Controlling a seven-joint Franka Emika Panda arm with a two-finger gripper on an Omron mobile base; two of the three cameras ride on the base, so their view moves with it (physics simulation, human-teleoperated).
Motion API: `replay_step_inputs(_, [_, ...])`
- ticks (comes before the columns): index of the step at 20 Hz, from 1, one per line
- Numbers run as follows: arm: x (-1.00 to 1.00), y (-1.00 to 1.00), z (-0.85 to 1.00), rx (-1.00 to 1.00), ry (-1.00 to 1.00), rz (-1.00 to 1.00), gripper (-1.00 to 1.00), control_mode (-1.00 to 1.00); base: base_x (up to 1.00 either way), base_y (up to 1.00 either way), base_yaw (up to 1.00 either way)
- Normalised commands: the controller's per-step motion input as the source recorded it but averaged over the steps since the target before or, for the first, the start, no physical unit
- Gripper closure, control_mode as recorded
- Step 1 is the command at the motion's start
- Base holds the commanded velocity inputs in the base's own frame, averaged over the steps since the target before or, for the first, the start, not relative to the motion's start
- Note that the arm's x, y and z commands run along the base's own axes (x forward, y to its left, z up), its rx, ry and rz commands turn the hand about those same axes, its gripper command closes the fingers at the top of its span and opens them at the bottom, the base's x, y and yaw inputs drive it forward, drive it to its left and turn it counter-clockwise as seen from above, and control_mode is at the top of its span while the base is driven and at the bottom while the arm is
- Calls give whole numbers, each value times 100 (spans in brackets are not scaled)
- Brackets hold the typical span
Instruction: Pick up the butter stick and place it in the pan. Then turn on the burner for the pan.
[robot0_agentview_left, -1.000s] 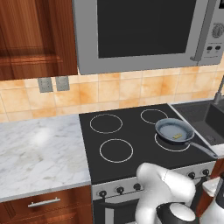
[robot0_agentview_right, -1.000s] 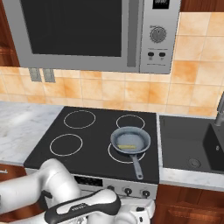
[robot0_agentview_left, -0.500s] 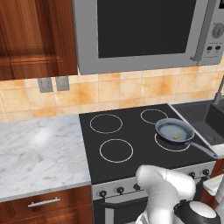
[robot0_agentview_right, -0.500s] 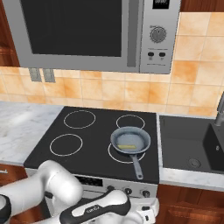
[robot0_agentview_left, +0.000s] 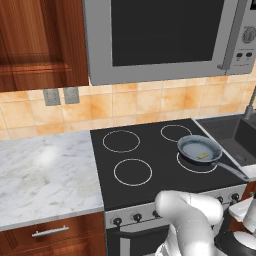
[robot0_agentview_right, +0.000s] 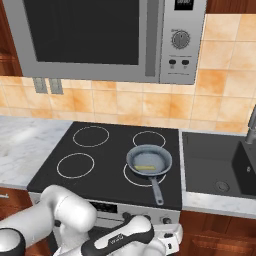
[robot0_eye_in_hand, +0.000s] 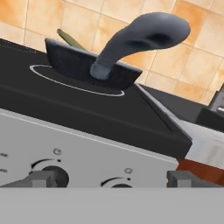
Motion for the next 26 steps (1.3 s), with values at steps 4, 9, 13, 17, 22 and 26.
replay_step_inputs(4, [10,-5,-24,0,-2,0,-100,-100,0,0,0])
replay_step_inputs(9, [4,-13,-20,0,-4,0,-100,-100,0,0,0])
replay_step_inputs(13, [5,-10,-15,0,-5,0,-100,-100,0,0,0])
replay_step_inputs(17, [9,-8,-13,0,-4,0,-100,-100,0,0,0])
replay_step_inputs(22, [14,-4,-11,0,-2,1,-100,-100,0,0,0])
replay_step_inputs(26, [14,-3,-13,0,0,1,-100,-100,0,0,0])
